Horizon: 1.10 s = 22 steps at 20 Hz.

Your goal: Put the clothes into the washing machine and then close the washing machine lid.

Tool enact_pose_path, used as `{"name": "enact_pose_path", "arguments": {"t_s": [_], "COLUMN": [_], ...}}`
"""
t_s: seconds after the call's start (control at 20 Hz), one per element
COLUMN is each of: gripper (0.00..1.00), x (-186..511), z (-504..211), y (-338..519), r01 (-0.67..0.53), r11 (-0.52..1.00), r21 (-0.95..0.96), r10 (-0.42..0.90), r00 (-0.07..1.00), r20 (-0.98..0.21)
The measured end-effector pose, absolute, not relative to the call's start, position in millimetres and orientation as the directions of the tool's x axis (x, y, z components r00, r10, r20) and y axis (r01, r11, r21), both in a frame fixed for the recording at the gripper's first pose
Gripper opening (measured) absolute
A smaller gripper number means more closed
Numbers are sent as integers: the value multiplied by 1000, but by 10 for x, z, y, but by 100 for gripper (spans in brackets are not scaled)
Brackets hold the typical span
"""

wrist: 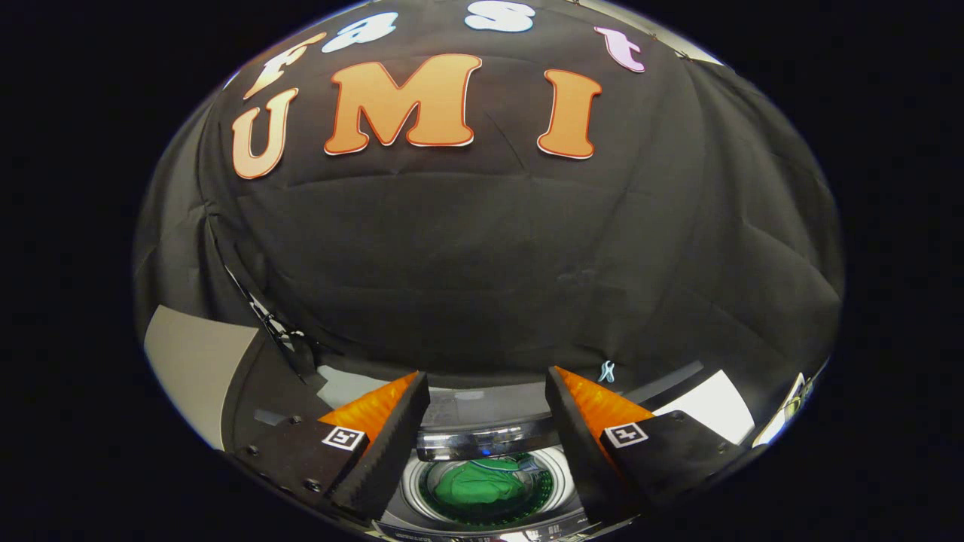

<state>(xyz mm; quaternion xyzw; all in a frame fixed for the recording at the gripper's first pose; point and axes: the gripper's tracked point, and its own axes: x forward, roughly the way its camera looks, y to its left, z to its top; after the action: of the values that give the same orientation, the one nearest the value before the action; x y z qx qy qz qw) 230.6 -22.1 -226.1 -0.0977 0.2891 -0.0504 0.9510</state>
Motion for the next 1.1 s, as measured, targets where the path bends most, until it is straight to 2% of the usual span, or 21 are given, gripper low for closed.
{"name": "enact_pose_path", "arguments": {"t_s": [0.4,0.5,0.7,1.1], "gripper": [100,99,99,99], "x": [1984,1784,1416,1318], "z": [-2406,-2673,-3177,-3017], "y": [-263,-346,-156,-432], "r01": [38,47,-25,0], "r11": [978,978,991,994], "r21": [-204,-205,-130,-114], "r10": [-147,-166,-76,-79], "r00": [820,771,698,717], "r20": [-553,-615,-712,-693]}}
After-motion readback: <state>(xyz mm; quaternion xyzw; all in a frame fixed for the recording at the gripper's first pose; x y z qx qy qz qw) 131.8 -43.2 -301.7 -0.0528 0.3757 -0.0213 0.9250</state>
